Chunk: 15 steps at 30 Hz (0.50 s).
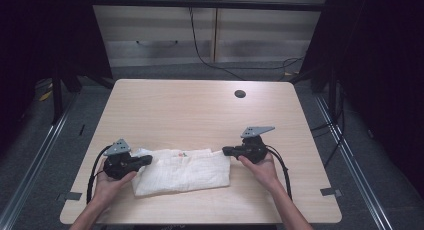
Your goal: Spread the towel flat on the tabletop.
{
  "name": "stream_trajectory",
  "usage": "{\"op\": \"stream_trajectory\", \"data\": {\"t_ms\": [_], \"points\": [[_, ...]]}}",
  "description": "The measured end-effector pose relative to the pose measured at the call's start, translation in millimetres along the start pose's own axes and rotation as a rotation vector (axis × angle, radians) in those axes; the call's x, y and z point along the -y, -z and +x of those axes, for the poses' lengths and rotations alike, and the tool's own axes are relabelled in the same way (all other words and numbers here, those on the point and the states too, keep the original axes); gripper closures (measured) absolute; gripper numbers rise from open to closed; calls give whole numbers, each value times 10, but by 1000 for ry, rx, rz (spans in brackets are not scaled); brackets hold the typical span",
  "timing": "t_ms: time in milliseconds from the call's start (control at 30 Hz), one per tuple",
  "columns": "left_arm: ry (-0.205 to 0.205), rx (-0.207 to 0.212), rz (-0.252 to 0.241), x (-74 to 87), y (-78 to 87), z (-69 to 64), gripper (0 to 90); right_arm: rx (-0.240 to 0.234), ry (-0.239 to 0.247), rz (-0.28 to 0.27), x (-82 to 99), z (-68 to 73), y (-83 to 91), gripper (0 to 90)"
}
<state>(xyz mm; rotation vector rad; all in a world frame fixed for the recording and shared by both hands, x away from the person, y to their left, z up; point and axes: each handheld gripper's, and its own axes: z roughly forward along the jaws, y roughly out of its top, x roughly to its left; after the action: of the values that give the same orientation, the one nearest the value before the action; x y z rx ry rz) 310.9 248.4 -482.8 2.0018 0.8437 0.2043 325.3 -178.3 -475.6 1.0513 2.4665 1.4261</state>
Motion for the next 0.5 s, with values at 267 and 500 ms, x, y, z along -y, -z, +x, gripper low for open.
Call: {"op": "stream_trajectory", "data": {"t_ms": [267,500], "points": [[8,15,-62,-138,102,-7,888,14,-6,-36,-58,-13,186,882],[-8,16,-103,-291,160,-38,891,33,12,-53,-142,-6,321,882]]}}
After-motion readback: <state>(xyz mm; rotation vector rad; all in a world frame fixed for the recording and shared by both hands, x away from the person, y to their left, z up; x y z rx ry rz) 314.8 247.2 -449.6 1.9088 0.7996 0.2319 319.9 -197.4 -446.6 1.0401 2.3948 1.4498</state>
